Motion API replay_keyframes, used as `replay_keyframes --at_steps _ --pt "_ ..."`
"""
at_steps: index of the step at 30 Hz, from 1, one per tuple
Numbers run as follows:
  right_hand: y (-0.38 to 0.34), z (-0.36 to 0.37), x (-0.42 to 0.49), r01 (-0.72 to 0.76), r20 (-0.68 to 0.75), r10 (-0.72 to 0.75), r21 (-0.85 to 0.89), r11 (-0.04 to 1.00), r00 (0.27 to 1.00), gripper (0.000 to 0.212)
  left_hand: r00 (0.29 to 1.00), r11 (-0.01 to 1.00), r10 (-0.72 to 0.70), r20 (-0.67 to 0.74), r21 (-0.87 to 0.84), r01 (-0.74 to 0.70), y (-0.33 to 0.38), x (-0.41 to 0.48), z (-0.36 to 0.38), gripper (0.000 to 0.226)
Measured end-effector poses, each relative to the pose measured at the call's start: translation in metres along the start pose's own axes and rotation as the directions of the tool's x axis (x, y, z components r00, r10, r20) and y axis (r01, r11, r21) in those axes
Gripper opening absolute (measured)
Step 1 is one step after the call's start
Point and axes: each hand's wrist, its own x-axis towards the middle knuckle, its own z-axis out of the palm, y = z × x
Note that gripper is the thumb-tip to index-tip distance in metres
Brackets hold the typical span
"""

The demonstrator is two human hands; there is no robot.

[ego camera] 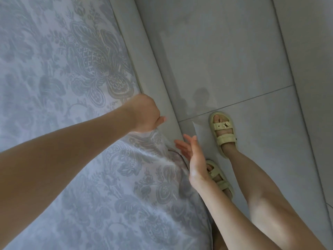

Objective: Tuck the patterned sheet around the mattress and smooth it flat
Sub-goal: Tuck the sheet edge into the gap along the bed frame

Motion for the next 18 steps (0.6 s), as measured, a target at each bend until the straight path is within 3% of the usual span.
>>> replay_keyframes --at_steps 5,7,11,14,18 --pt "0.006 0.01 -0.019 0.116 0.167 -0.116 0.012 0.993 0.979 0.053 0.997 0.997 -0.069 0.02 0.016 0.069 0.0 -0.011 -0.006 0.075" --pt "0.007 0.015 -0.022 0.095 0.199 -0.107 0.071 0.993 0.974 0.058 0.998 0.998 -0.065 0.012 0.013 0.064 -0.003 -0.017 -0.006 0.079" --pt "0.002 0.026 -0.018 -0.105 0.331 0.067 0.099 0.99 0.941 0.07 0.999 0.999 -0.031 -0.037 0.014 0.031 -0.005 -0.03 -0.008 0.082" --pt "0.002 0.041 -0.011 -0.29 0.484 0.24 0.03 0.956 0.841 0.076 0.995 1.0 0.001 -0.096 0.026 0.002 -0.01 -0.038 -0.005 0.08" --pt "0.01 0.056 0.0 -0.347 0.561 0.345 -0.108 0.932 0.752 0.064 0.993 1.0 0.012 -0.113 -0.004 -0.013 -0.011 -0.045 -0.008 0.074"
